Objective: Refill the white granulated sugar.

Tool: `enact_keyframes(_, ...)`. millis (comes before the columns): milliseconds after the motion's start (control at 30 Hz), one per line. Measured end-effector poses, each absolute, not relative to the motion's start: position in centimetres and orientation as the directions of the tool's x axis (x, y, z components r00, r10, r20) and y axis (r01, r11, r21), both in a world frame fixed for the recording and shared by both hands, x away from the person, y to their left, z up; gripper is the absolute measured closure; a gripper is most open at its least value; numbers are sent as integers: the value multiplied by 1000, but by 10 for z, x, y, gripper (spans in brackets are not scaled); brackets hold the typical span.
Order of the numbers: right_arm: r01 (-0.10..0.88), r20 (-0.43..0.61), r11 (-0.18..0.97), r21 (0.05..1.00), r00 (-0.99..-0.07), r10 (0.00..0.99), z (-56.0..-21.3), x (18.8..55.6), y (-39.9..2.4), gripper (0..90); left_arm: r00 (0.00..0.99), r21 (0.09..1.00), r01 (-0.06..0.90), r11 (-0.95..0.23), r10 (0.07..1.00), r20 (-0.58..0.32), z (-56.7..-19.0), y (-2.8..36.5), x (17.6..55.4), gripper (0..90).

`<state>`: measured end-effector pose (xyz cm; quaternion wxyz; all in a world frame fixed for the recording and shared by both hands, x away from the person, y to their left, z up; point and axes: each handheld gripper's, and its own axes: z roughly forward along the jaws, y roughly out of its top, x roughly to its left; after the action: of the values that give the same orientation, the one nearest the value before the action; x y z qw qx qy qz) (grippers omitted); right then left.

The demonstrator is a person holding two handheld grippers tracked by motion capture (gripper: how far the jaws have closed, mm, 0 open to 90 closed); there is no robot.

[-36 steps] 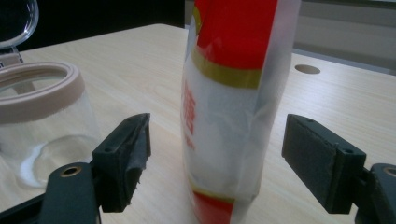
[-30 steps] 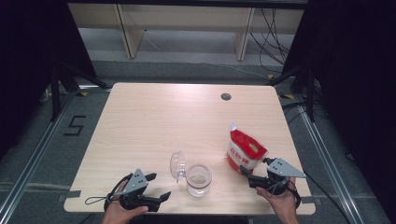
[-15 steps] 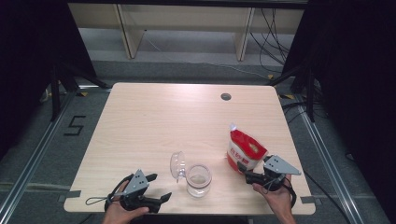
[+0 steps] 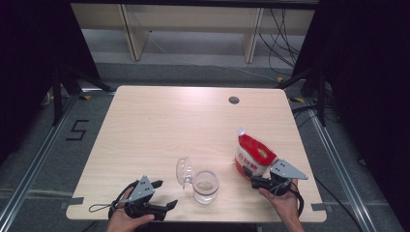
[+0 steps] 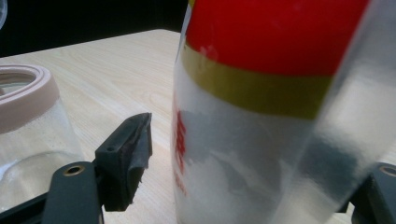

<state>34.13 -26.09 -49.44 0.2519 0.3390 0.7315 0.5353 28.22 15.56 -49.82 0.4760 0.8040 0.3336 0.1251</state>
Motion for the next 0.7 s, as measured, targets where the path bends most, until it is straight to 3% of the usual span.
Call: enact_keyframes(700,202,23,134,970,-625,780,-498,347,-259,266,752,850,417,-322,648,-123,-499,154,283,160)
